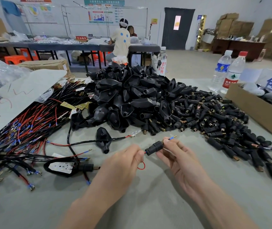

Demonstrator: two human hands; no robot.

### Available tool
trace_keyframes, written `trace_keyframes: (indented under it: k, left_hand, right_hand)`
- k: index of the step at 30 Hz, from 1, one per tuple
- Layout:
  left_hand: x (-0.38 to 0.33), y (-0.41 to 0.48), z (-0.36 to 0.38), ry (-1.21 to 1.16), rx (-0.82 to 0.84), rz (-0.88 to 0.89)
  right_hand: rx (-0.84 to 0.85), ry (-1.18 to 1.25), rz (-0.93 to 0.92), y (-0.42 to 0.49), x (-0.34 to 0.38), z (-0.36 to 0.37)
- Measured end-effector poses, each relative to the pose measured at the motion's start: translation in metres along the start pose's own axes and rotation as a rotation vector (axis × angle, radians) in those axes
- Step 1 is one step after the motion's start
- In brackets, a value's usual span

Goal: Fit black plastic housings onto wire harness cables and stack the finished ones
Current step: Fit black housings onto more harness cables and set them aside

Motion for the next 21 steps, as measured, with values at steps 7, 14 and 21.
trace_keyframes:
  k: [7,14,21]
  left_hand:
    - [-0.004,-0.0008,0.0049,-0.297,-0.084,-0.095]
    - [-0.0004,0.0012,0.006,-0.329,-0.105,-0.135]
    - [-0.0028,0.0027,0.007,-0.355,-0.141,-0.137]
  right_hand:
    - [-0.01,-0.027,-0.047,-0.0012,0.0033,0.0011]
    - [-0.043,-0.009,-0.038,-0.0016,0.0018,0.0012]
    - [0.011,-0.052,-0.114,-0.0048,0.0004,0.0037]
Point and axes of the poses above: each hand's wrist, its own y-axis towards the middle knuckle, its own z-axis out of the palm, x = y × z, the point moved 2 cm from there along y, towards the middle knuckle, and after that the axes turned 13 degrees about -z, right-handed, at the moved point
